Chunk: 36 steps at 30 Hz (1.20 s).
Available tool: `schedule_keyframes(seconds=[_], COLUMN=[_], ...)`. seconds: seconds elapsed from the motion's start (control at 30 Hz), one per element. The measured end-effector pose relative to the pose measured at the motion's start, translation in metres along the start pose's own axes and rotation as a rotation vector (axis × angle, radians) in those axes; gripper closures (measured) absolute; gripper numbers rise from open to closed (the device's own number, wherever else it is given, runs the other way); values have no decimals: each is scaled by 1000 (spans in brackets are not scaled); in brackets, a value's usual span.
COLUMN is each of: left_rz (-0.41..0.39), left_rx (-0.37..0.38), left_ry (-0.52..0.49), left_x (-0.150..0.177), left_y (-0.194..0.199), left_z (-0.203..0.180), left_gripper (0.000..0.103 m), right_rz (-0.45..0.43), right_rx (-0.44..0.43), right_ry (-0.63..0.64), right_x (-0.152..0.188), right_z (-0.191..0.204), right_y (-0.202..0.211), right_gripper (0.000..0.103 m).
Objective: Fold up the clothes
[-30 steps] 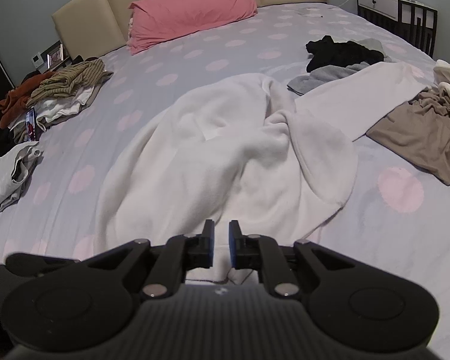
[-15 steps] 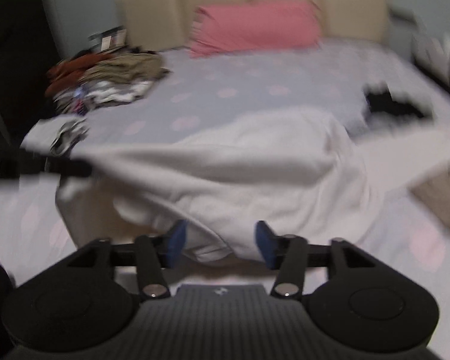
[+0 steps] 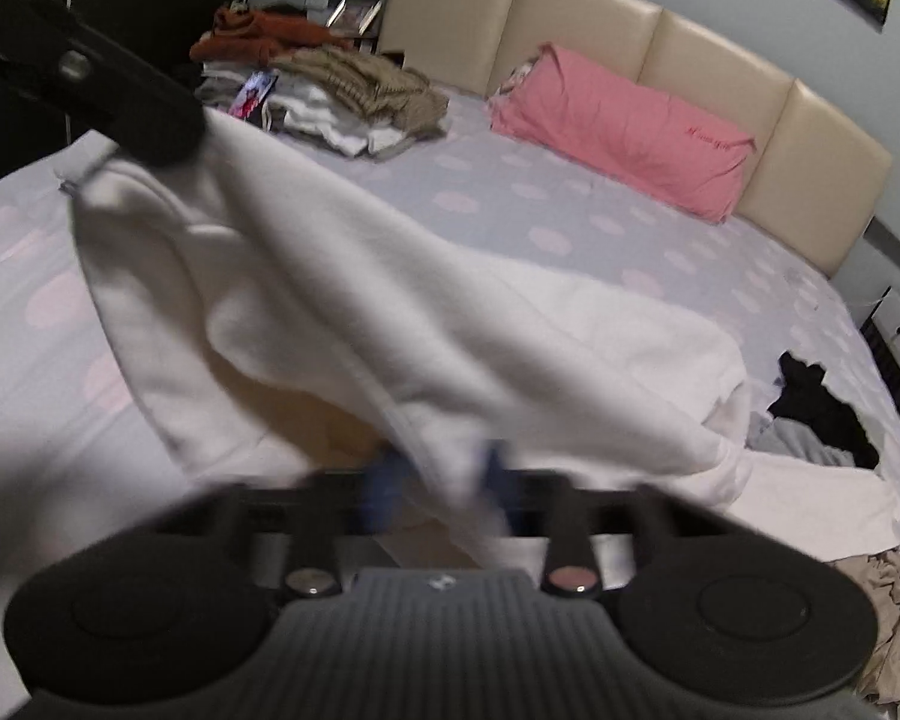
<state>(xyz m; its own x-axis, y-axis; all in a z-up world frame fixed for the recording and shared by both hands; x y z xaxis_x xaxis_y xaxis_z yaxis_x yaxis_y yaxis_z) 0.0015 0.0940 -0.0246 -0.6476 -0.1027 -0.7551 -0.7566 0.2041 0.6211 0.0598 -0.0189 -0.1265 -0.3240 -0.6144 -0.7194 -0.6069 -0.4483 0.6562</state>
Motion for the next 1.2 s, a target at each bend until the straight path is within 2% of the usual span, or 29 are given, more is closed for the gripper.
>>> schedule_keyframes(seconds=[0.13,0.23,0.33,0.43,0.47,0.53,0.57,0.67,0.8,0.9,1.0,1.07,1.1,1.13,1.2], left_rz=[39,78,107,96,91,59,45,30,39,65,91,89,78,59,7], left_rx=[5,-6,-24,-32,-35,-54,-65,-81,-76,-162,-195,-204,-207,-205,-196], left_ry=[-7,-69,-142,-192,-207,-258,-289,-376,-410,-420,-402,-360,-326,-294,-261], left_x=[8,23,41,59,64,73,78,89,92,90,90,85,80,74,59], left_y=[-4,-15,-30,-43,-47,-54,-58,-67,-82,-102,-117,-118,-115,-110,-95], left_z=[9,4,-4,-12,-16,-24,-29,-48,-65,-59,-49,-42,-37,-33,-26], left_gripper=[103,102,81,70,61,52,52,52,52,52,54,71,93,99,99], right_rz=[-25,-40,-51,-58,-63,-77,-84,-99,-96,-99,-107,-114,-117,-120,-127], right_rx=[-10,-12,6,1,-7,-22,-26,-35,-44,-47,-55,-64,-65,-67,-63], right_ry=[-62,-90,-86,-113,-122,-131,-132,-140,-149,-142,-154,-168,-168,-169,-164], right_x=[-5,-10,-17,-26,-30,-38,-42,-52,-61,-62,-63,-63,-63,-62,-62], right_z=[-11,-19,-25,-30,-32,-34,-34,-36,-37,-37,-38,-41,-42,-43,-45], right_y=[9,18,23,31,34,43,48,59,64,71,78,85,88,92,98], right_gripper=[93,93,93,93,93,93,93,93,93,93,93,93,93,93,93])
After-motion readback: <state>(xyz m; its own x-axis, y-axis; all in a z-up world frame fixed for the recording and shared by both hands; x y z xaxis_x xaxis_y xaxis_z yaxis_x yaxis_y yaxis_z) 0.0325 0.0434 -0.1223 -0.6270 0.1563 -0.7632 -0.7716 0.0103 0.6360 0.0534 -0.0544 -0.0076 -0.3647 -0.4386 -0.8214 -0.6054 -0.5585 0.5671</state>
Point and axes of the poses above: each gripper's, at about its wrist camera, not at the fingertips, and y roughly against the way its jaws point, z to its left, x to its underside, the point moved 7 cm from there along -y, roughly the way its jaws point, and after that the axes turned 1 degree about x, right-handed, at the moved point
